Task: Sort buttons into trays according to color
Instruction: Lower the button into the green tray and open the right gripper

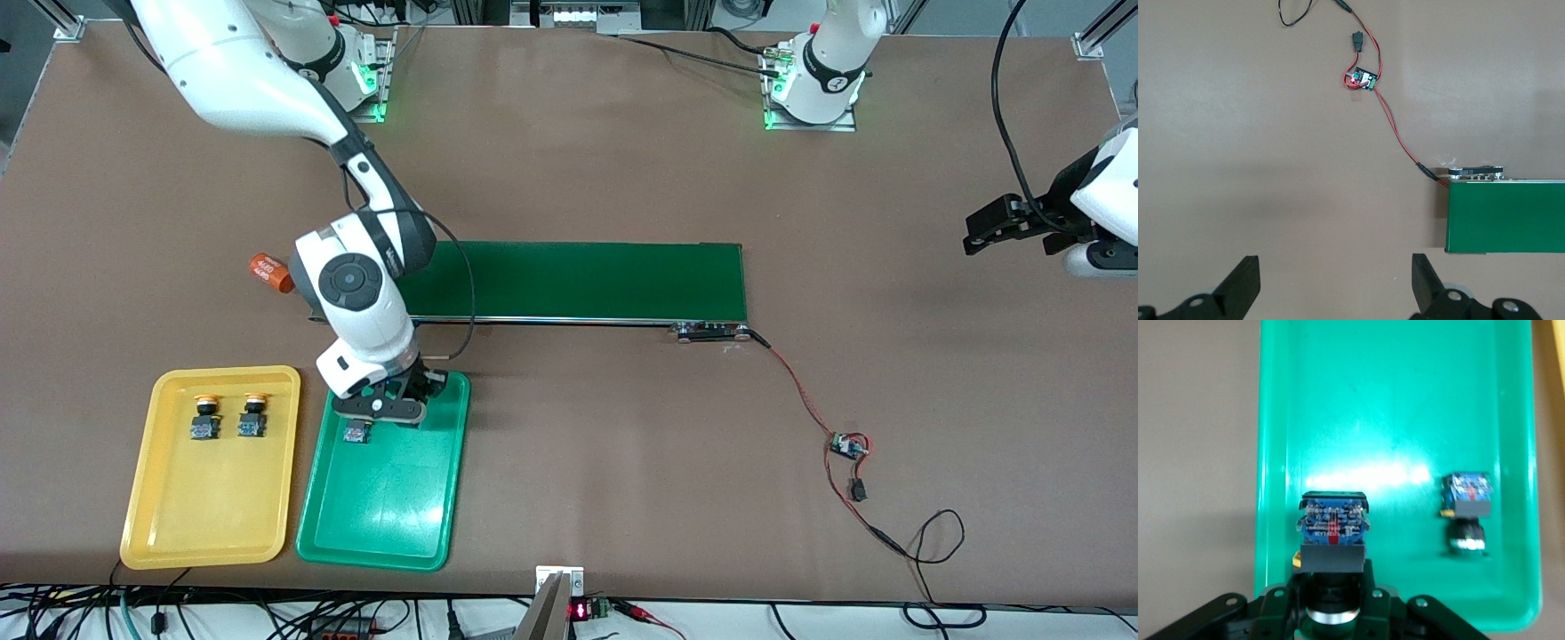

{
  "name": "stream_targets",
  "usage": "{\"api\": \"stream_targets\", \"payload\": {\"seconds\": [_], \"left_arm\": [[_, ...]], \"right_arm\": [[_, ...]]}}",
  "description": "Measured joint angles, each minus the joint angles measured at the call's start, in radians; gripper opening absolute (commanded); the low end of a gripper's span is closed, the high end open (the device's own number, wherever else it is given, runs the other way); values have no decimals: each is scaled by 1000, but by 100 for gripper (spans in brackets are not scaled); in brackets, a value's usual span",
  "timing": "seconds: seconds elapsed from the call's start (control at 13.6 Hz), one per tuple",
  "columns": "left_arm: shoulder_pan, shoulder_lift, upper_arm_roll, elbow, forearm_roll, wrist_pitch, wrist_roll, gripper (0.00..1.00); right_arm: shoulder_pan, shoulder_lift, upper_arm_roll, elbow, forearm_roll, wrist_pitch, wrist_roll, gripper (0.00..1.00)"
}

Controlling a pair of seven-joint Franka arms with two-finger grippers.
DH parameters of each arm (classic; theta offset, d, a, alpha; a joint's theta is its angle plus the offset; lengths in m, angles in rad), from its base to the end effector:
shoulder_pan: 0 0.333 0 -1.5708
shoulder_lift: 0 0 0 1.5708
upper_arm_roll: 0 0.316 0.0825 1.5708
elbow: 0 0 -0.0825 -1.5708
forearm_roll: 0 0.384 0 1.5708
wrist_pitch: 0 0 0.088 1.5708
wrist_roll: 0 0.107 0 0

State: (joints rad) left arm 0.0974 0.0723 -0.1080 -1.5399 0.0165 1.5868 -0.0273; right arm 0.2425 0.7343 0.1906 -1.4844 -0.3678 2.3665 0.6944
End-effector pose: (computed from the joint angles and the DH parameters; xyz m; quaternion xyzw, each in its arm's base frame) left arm 0.5773 -0.0021 0.5998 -0.9999 -0.0082 0.0124 0.0046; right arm 0.6775 0.2796 0.2608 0.9928 -0.0385 0.1111 0.0211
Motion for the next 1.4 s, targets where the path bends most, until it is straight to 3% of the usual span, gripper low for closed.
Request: {"api": "stream_targets", "payload": {"seconds": [0.22,0.37,0.81,1.11,1.4], "left_arm": [[3,0,0,0,0,0,0,100],[3,0,0,0,0,0,0,100],[3,0,0,0,0,0,0,100],[4,0,0,0,0,1,0,100],[7,0,1,0,0,1,0,100]], "right_arm": [[1,62,-27,23,-1,63,-2,16],[3,84,-32,28,-15,75,-3,26],[4,101,-43,30,-25,86,-3,100],[-4,87,-53,48,-24,82,-3,100],[-27,-17,-56,53,36,-71,-105,100]]}}
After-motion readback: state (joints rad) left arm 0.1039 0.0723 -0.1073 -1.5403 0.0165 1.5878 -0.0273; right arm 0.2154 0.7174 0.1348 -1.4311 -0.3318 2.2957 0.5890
